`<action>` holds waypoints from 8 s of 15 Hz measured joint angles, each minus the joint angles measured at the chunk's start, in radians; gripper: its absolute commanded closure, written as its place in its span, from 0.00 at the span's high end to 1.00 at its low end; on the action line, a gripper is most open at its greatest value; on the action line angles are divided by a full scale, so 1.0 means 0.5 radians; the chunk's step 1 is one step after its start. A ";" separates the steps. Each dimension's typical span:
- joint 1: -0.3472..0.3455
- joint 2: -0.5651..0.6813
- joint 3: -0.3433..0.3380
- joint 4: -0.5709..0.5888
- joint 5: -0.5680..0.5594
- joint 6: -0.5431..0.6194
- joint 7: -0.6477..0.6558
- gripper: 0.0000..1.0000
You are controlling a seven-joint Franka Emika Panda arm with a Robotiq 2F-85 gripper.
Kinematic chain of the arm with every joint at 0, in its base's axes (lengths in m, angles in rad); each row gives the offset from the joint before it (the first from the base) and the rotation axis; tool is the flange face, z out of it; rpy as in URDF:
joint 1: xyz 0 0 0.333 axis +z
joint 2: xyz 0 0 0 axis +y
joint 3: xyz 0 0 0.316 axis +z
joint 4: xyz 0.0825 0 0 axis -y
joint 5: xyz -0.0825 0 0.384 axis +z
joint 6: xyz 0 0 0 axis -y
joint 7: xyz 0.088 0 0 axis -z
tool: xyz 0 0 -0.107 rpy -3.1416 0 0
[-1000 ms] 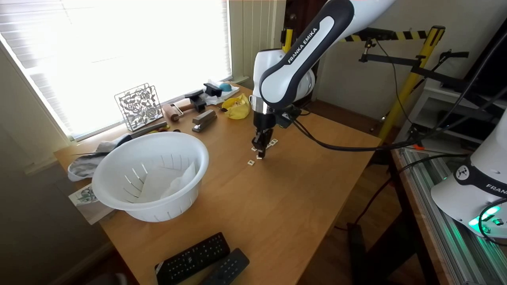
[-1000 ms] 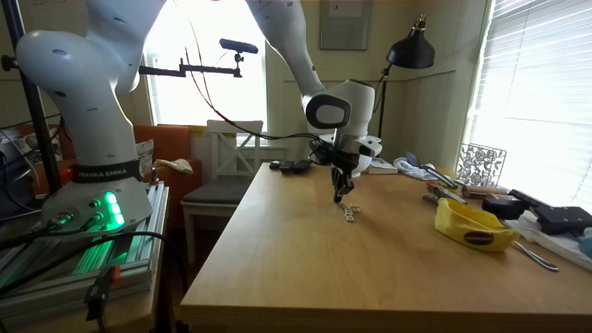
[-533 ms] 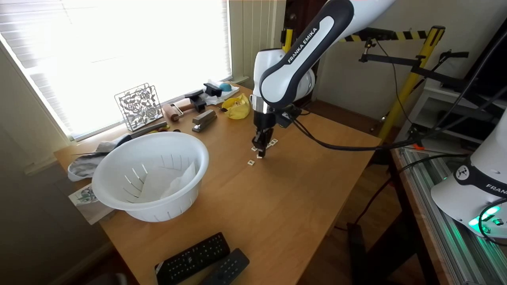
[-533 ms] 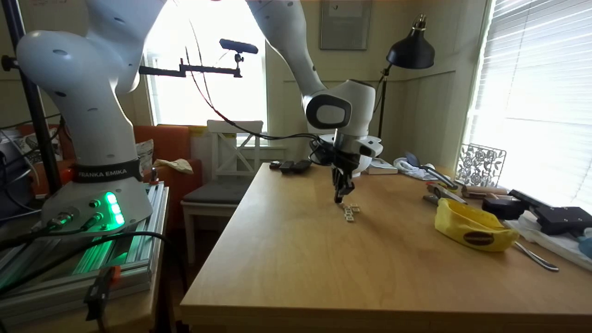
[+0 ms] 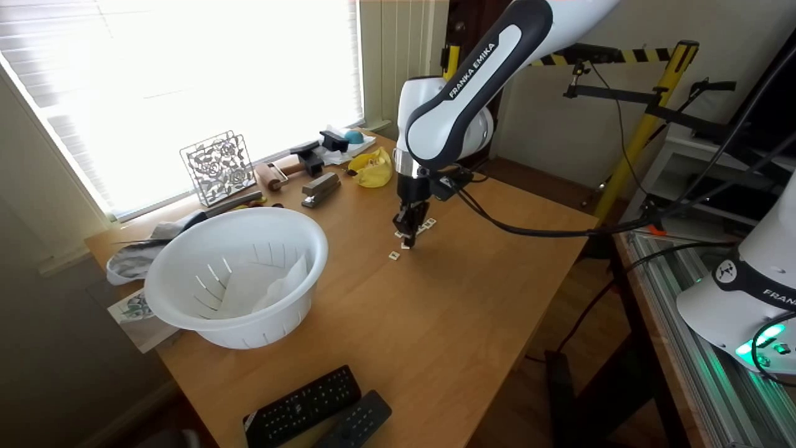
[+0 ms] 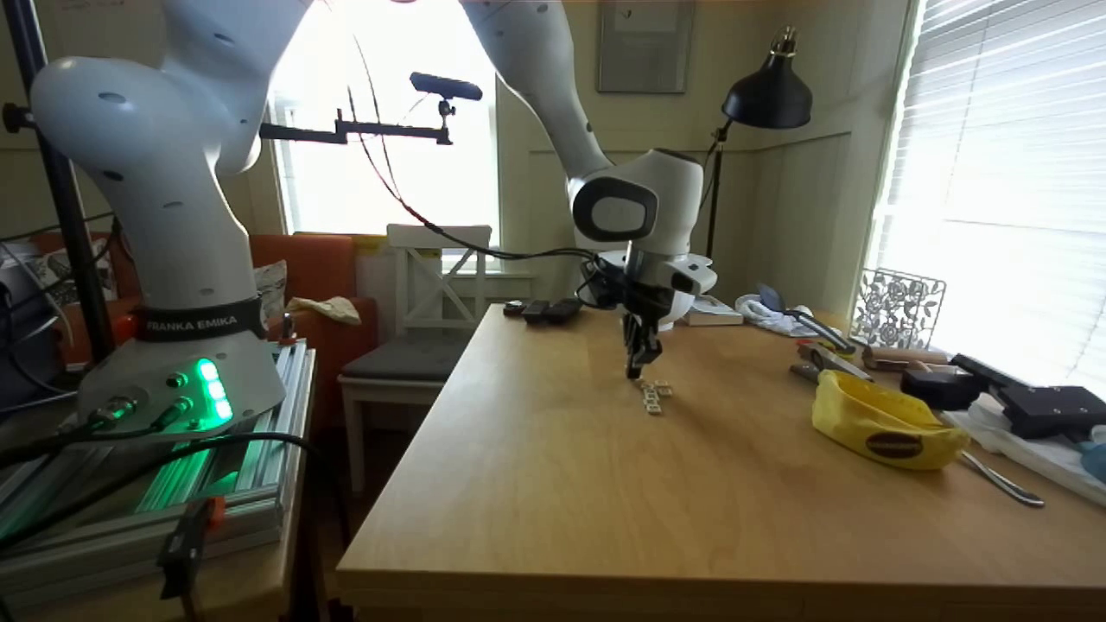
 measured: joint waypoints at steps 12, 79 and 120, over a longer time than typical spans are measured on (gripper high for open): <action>0.028 0.046 -0.009 0.106 0.102 -0.167 0.157 0.00; 0.128 0.146 -0.122 0.322 0.168 -0.374 0.553 0.00; 0.208 0.019 -0.143 0.109 0.168 -0.069 0.583 0.00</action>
